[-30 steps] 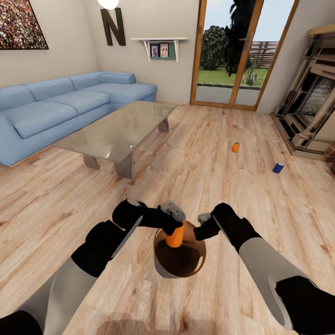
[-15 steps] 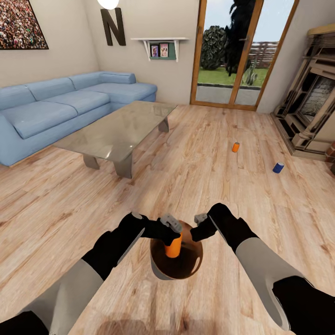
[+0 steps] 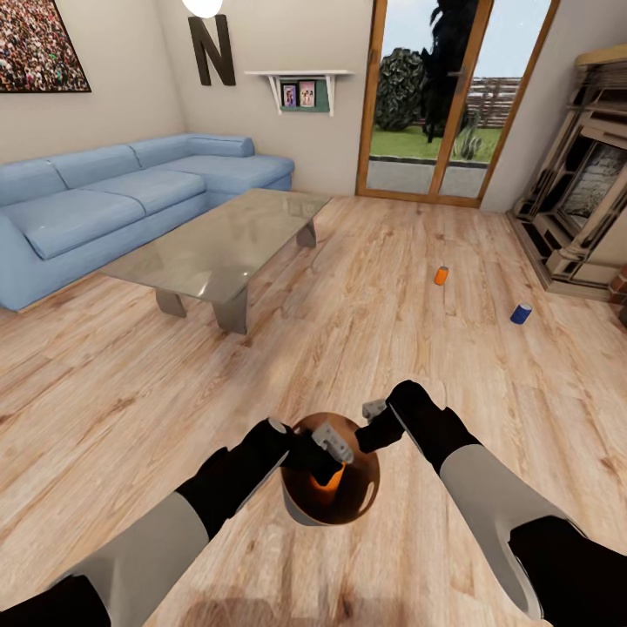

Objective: Put the three can of soda from the living room inside the tash can in the kitchen.

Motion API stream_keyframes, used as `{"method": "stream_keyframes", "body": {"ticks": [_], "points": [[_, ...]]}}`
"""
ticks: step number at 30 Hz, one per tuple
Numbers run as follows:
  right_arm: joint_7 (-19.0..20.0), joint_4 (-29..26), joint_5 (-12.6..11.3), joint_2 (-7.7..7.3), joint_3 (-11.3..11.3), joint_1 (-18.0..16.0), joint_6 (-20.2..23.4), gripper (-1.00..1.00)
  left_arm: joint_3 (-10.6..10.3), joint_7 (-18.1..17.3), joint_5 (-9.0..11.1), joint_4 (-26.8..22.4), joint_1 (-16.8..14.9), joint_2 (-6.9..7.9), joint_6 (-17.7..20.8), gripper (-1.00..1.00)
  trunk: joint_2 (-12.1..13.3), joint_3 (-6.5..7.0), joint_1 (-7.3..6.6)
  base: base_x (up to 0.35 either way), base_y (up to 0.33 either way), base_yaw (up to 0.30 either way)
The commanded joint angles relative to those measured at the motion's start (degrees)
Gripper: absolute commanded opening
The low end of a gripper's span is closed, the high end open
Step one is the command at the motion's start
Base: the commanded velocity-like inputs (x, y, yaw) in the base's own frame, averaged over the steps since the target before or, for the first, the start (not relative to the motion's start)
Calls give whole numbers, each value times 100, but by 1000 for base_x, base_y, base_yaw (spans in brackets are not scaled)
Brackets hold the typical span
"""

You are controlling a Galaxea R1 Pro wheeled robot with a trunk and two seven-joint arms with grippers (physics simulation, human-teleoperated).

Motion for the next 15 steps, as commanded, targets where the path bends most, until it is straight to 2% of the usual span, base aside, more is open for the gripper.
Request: {"method": "stream_keyframes", "body": {"ticks": [1,15], "points": [[31,-1,-194,4,-8,-1,53,-100,-4,-8,-7,5,0,-2,-5,-100,0,0,0,0,0,0],[31,-1,-194,5,-1,-1,53,-100,-101,51,-10,25,0,-10,-2,-100,0,0,0,0,0,0]]}}
